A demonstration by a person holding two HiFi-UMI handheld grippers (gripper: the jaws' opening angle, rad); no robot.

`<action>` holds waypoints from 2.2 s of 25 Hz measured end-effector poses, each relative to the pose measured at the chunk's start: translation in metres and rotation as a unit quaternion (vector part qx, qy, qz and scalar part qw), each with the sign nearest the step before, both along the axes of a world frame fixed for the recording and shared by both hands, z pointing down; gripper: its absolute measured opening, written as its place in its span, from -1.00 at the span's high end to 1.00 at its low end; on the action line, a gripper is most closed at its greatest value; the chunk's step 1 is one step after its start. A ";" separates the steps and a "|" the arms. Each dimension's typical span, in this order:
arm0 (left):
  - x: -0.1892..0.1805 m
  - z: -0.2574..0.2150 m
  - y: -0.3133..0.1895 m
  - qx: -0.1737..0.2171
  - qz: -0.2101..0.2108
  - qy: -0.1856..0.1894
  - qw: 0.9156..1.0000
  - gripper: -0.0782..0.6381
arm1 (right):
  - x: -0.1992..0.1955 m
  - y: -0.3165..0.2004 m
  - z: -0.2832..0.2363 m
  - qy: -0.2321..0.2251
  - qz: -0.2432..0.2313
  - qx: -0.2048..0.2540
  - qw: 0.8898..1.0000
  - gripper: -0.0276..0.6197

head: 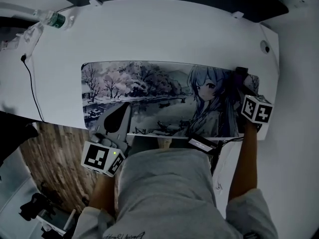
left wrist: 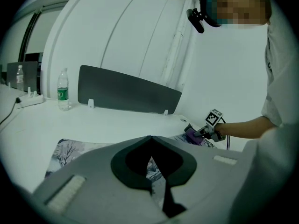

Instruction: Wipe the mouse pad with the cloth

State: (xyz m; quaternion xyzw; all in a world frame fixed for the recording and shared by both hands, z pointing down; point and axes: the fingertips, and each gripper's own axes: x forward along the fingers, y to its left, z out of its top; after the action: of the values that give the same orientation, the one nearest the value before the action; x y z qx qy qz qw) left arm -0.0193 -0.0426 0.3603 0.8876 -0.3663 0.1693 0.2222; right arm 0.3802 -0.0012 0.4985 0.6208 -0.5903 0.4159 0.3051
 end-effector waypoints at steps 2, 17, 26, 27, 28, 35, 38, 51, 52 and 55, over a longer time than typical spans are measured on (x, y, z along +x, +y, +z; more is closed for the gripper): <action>-0.015 0.001 -0.002 -0.001 -0.004 0.000 1.000 0.73 | -0.012 -0.004 0.000 0.003 -0.001 -0.001 1.000 0.63; -0.100 0.008 -0.028 -0.008 -0.016 0.008 1.000 0.73 | -0.094 -0.031 0.004 0.009 -0.009 -0.011 1.000 0.63; -0.145 0.010 -0.034 -0.010 -0.016 0.014 1.000 0.73 | -0.155 -0.048 0.005 -0.001 -0.025 -0.013 1.000 0.63; -0.151 0.010 -0.034 -0.010 -0.017 0.015 1.000 0.73 | -0.162 -0.051 0.005 -0.003 -0.028 -0.013 1.000 0.63; -0.156 0.011 -0.035 -0.010 -0.018 0.015 1.000 0.73 | -0.170 -0.053 0.005 -0.004 -0.031 -0.012 0.999 0.63; -0.187 0.016 -0.035 -0.013 -0.023 0.016 1.000 0.73 | -0.226 -0.070 0.004 -0.024 -0.051 -0.005 0.998 0.63; -0.197 0.017 -0.037 -0.012 -0.024 0.017 0.999 0.73 | -0.249 -0.076 0.005 -0.038 -0.058 -0.001 0.998 0.63; -0.241 0.025 -0.041 -0.021 -0.039 0.022 0.999 0.73 | -0.348 -0.102 0.005 -0.081 -0.110 0.004 0.991 0.63; -0.244 0.025 -0.042 -0.021 -0.042 0.023 0.999 0.73 | -0.357 -0.104 0.005 -0.085 -0.114 0.004 0.990 0.63; -0.254 0.027 -0.043 -0.022 -0.049 0.024 0.998 0.73 | -0.381 -0.111 0.005 -0.099 -0.126 0.006 0.987 0.63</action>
State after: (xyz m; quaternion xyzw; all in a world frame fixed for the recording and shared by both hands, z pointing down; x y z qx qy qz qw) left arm -0.2729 -0.0854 0.3871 0.8675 -0.3998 0.1447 0.2581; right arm -0.0009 -0.1121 0.5036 0.4992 -0.6932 0.4302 0.2918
